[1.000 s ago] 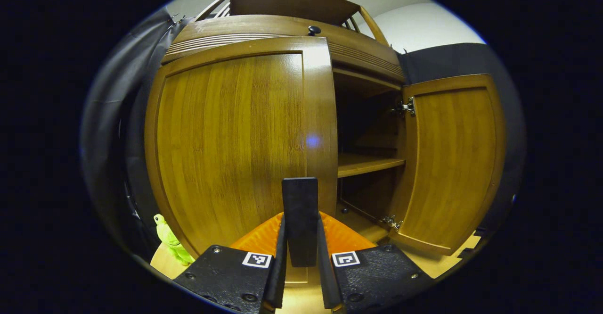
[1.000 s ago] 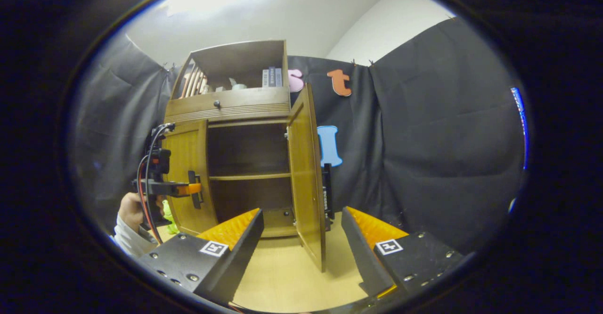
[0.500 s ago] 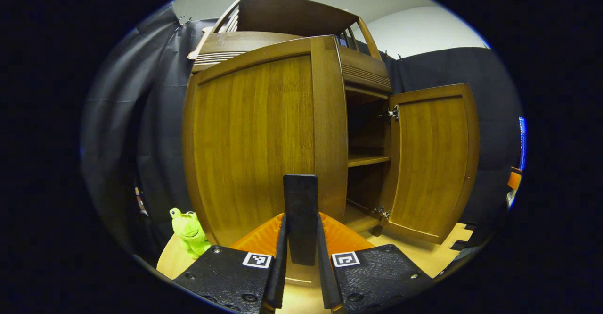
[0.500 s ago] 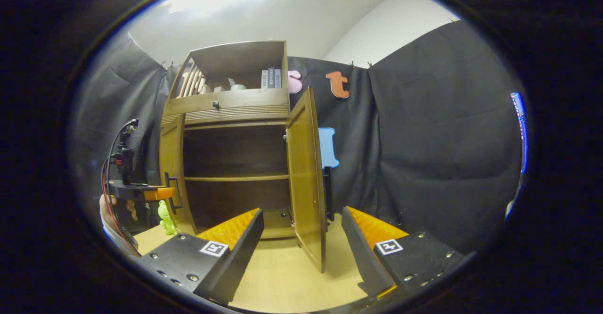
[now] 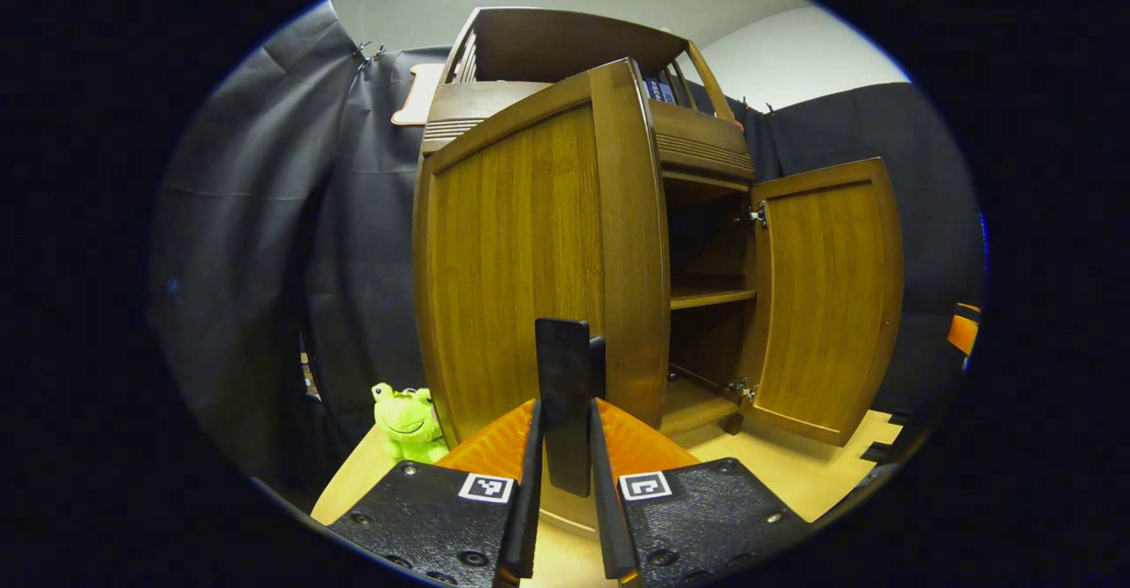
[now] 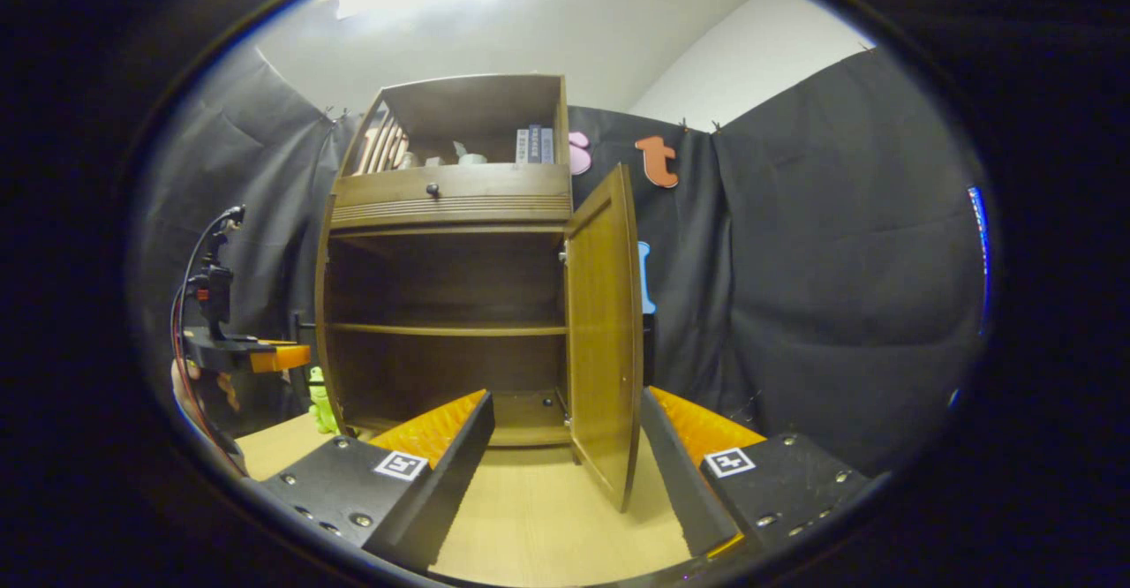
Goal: Open the right door of the double-door shoe cabinet with the right hand, and open the left door with the left hand.
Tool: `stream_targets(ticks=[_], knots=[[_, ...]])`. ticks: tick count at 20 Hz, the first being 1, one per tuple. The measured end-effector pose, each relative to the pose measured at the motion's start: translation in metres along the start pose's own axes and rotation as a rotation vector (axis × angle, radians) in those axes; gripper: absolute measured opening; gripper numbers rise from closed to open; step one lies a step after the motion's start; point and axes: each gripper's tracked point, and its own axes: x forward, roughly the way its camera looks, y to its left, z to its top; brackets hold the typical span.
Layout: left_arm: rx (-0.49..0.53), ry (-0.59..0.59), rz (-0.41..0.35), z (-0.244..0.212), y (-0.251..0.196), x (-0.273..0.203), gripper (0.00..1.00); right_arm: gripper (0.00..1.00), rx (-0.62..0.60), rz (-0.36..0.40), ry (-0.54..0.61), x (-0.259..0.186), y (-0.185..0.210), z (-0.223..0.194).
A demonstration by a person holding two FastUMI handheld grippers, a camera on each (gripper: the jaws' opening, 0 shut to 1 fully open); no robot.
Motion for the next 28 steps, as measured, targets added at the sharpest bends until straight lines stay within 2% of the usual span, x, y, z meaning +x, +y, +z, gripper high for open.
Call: stream_targets(ticks=[13,19,21,22,23,24,28], knots=[[0.053,0.008,0.035,0.0,0.05,-0.041,0.14,0.98,0.001,0.053,0.009,0.001,0.016,-0.001],[0.098,0.001,0.133,0.002,0.109,-0.062,0.08,0.98,-0.017,0.09,0.003,0.006,0.035,-0.002],[0.096,0.004,0.205,0.001,0.145,-0.063,0.07,0.98,-0.029,0.101,0.004,0.006,0.04,-0.002],[0.07,0.018,0.2,-0.001,0.158,-0.063,0.03,0.98,-0.035,0.105,0.007,0.006,0.043,-0.003],[0.013,-0.007,0.162,0.003,0.158,-0.068,0.03,0.99,-0.039,0.104,0.007,0.007,0.044,-0.003],[-0.023,0.02,0.147,0.001,0.163,-0.067,0.03,0.98,-0.039,0.103,0.008,0.008,0.044,-0.002],[-0.104,0.016,0.062,0.006,0.166,-0.069,0.04,0.98,-0.036,0.1,0.014,0.011,0.047,-0.005]])
